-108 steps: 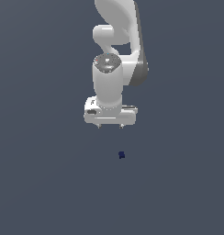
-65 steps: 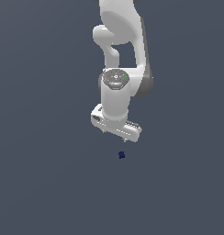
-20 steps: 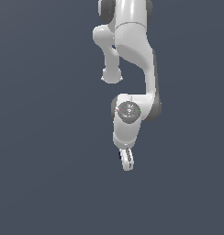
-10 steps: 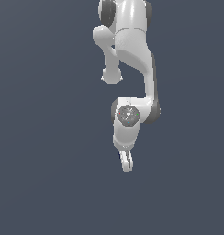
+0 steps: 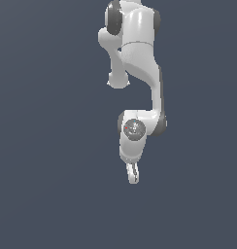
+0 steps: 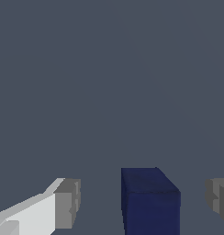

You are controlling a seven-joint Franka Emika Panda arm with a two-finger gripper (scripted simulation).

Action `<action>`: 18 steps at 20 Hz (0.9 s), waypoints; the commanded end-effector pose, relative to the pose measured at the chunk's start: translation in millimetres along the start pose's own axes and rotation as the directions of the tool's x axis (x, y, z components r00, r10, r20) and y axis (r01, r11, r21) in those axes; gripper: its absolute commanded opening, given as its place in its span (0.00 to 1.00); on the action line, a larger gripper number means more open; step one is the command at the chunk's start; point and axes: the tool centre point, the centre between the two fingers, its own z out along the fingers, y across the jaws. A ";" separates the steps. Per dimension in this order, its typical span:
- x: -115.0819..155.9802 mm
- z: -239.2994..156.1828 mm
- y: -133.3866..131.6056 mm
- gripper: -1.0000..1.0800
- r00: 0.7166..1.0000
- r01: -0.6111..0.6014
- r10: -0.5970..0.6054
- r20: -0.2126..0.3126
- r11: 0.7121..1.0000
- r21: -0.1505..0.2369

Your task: Pick up the object and move it to a goal position.

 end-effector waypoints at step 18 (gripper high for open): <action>10.7 -4.2 5.7 0.00 1.000 0.000 0.000 0.000 1.000 0.002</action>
